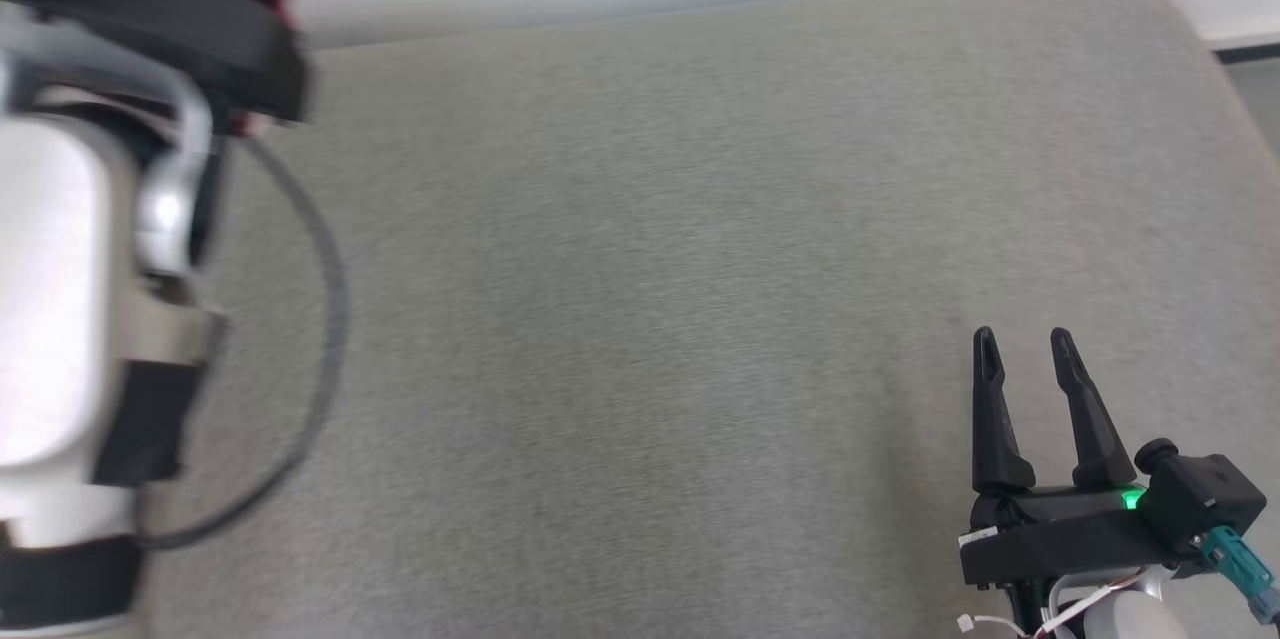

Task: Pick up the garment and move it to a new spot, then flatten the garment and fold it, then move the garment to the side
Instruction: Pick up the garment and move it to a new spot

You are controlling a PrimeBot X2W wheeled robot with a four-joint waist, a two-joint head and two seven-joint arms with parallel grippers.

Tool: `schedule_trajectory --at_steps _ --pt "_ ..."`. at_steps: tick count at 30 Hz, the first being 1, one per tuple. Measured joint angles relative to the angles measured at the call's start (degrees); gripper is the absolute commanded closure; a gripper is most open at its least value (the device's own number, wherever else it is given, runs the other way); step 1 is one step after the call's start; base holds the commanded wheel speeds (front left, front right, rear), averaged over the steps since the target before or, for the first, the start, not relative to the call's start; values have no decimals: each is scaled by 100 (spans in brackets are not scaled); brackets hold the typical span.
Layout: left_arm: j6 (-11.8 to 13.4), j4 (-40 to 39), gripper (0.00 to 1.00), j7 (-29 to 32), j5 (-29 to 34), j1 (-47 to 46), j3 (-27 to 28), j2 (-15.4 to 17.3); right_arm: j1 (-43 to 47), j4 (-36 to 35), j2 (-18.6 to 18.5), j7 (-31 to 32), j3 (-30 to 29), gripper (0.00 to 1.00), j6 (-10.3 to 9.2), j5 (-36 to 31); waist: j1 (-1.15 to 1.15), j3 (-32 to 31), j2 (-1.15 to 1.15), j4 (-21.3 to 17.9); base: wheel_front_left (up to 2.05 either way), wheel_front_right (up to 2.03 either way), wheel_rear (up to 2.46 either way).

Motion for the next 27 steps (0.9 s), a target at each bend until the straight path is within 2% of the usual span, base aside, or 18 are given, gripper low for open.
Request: schedule_trajectory --at_steps 6,11,17,25,26,27 --pt "37 62 100 -138 -137 334 -515 -713 83 33 1 -1 18 0 0 65 0 -90 0 -492 0 0 0" --pt "76 312 100 -322 -215 845 -811 -1069 130 44 0 0 65 0 0 100 0 -139 0 -838 0 0 0" --pt "159 655 100 -617 -343 1749 -991 -1246 138 41 0 0 99 0 0 127 0 -111 0 -1109 0 0 0" --pt "149 1456 100 -960 -556 2691 -1235 -1371 114 92 -1 0 163 0 0 122 0 18 0 -1158 0 0 0" --pt "151 1566 70 -988 -528 2739 -1294 -1383 107 113 0 0 199 0 0 118 1 18 0 -1149 0 0 0" --pt "152 1640 13 -1070 -530 2772 -1319 -1400 98 123 2 0 224 0 0 108 1 12 0 -1137 0 0 0"
